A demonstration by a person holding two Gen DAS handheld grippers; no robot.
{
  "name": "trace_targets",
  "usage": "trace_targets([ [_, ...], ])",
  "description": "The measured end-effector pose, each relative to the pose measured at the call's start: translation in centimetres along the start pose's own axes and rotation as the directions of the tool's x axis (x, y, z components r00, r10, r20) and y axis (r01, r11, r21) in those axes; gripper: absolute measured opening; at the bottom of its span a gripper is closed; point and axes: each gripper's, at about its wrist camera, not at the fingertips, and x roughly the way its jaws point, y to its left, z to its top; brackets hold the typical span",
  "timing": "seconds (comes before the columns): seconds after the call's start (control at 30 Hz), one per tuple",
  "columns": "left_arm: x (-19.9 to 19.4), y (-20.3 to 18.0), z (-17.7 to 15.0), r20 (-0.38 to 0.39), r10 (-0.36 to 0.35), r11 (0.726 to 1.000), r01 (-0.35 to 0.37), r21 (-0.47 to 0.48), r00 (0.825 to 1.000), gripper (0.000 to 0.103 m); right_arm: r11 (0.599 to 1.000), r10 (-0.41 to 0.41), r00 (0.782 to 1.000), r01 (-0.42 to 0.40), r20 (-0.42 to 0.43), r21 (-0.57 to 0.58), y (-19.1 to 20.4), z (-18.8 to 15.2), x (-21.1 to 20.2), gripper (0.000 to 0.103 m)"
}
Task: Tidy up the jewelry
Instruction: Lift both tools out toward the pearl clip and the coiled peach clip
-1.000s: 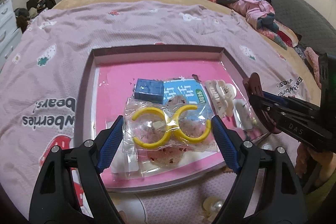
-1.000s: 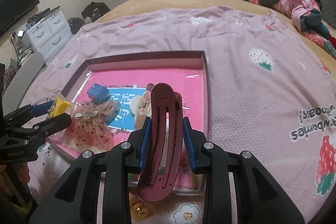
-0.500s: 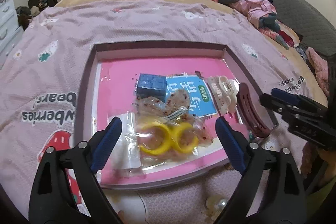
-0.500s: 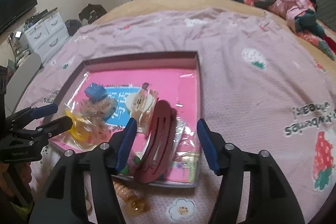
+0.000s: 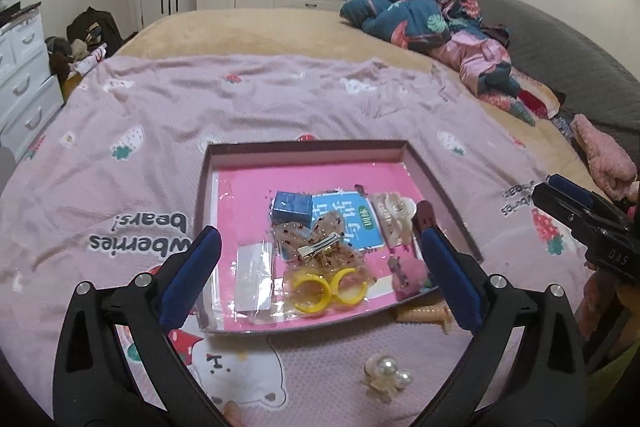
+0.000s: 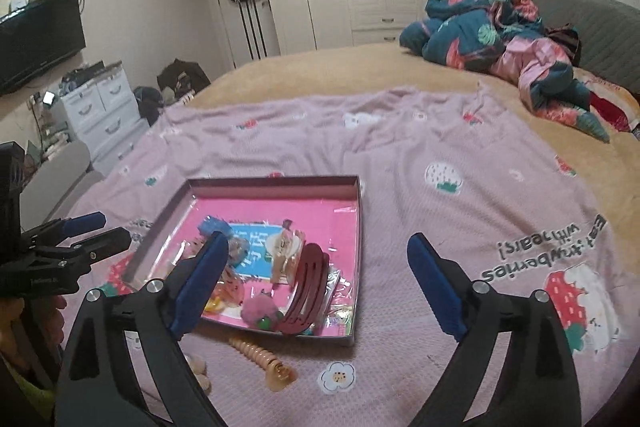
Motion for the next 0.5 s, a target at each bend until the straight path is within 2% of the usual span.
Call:
trace_targets([
  [0.27, -3.8, -0.4, -0.7, 0.051, -0.003, 1.000, 0.002, 0.003, 0.999, 0.094, 1.000, 0.009, 0.998, -0.008, 0.063, -0.015, 0.4, 0.1, -3.7, 0.093],
  [0.5, -5.4, -0.4, -2.2, 0.048, 0.005, 1.000, -0.006, 0.005, 0.999, 0.094, 0.999, 0.019, 0.999, -0.018, 0.049, -0.034, 1.2, -0.8, -4.8, 0.093],
])
